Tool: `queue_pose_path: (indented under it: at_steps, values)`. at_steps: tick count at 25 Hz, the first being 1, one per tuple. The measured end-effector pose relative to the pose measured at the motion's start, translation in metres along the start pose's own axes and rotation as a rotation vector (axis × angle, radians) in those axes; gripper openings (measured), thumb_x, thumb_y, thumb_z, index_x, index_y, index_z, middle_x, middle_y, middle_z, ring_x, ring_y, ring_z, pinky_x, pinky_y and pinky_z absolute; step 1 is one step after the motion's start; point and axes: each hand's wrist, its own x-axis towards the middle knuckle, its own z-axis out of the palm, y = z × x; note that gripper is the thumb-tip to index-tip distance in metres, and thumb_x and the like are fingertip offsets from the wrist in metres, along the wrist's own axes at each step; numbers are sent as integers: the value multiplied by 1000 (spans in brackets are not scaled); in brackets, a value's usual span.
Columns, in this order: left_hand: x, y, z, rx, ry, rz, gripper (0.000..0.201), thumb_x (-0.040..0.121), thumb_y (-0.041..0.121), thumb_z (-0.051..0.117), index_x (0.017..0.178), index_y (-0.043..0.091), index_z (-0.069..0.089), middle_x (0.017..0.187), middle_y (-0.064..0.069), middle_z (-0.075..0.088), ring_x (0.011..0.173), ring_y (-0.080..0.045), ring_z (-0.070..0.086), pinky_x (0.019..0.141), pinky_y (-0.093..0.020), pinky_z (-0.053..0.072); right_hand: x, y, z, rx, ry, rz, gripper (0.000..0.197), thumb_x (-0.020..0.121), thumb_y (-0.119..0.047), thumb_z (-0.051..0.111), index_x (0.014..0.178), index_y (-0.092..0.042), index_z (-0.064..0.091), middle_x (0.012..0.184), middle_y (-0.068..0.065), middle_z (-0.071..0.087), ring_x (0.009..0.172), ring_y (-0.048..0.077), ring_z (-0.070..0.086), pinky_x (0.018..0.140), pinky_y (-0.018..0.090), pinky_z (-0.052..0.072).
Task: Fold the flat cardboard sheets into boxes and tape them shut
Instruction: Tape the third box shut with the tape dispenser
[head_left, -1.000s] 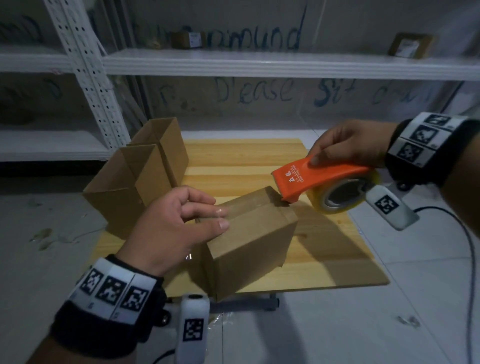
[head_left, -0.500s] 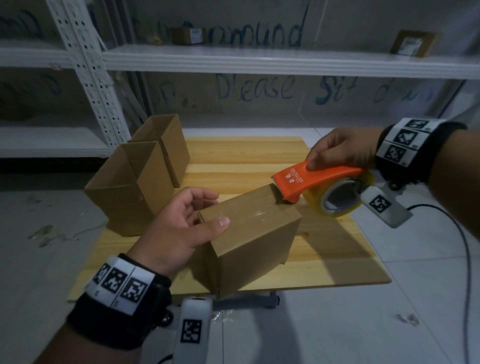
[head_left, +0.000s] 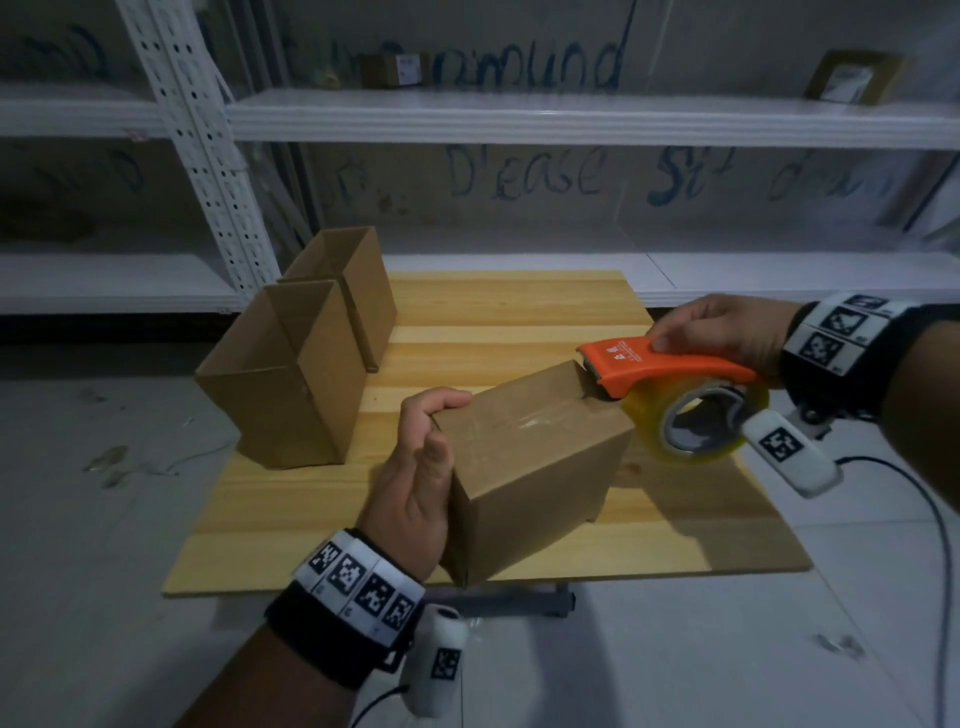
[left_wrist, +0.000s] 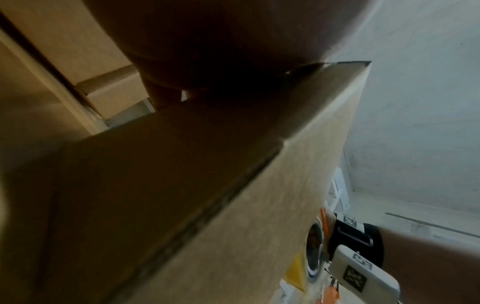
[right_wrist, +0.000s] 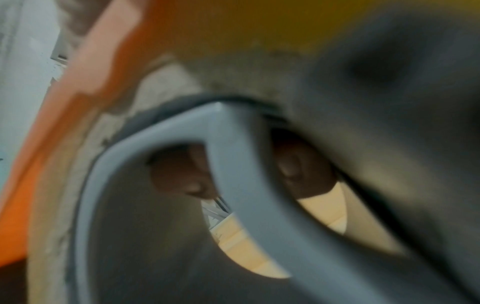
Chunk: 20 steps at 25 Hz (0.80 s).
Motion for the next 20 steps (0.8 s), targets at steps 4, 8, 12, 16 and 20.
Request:
queue_pose_path:
  at_steps: [4, 8, 12, 16, 20]
  values:
    - [4, -6, 13, -38, 79, 36, 72, 88, 98, 18, 133, 49, 44, 116, 34, 65, 102, -2, 69, 82, -28, 57, -3, 2, 0, -12, 11, 6, 23, 86, -42, 79, 90, -19, 83, 81, 16, 77, 63, 26, 71, 65, 35, 59]
    - [18, 1, 9, -59, 94, 53, 36, 105, 43, 37, 134, 37, 58, 129, 35, 60, 127, 4, 57, 102, -23, 46, -6, 4, -1, 2, 41, 12, 19, 84, -40, 81, 87, -21, 83, 79, 17, 76, 62, 28, 71, 65, 36, 58]
    - [32, 23, -6, 52, -24, 66, 40, 96, 18, 44, 102, 30, 83, 134, 26, 71, 136, 9, 54, 113, -14, 39, -12, 2, 3, -16, 72, -12, 18, 95, -36, 76, 86, -22, 82, 80, 14, 78, 63, 25, 73, 65, 35, 58]
    - [31, 45, -11, 288, -177, 1, 38, 101, 43, 46, 119, 43, 79, 152, 32, 59, 156, 6, 30, 124, -28, 22, -19, 0, 6, -33, 117, -32, 23, 100, -31, 70, 83, -25, 83, 79, 11, 79, 65, 24, 74, 68, 36, 59]
    - [24, 60, -4, 790, -378, 38, 82, 85, 89, 13, 158, 62, 38, 176, 32, 10, 166, -6, -10, 136, -54, -3, -26, -1, 9, -34, 132, -42, 18, 97, -35, 74, 85, -28, 84, 85, 14, 81, 72, 28, 75, 77, 42, 60]
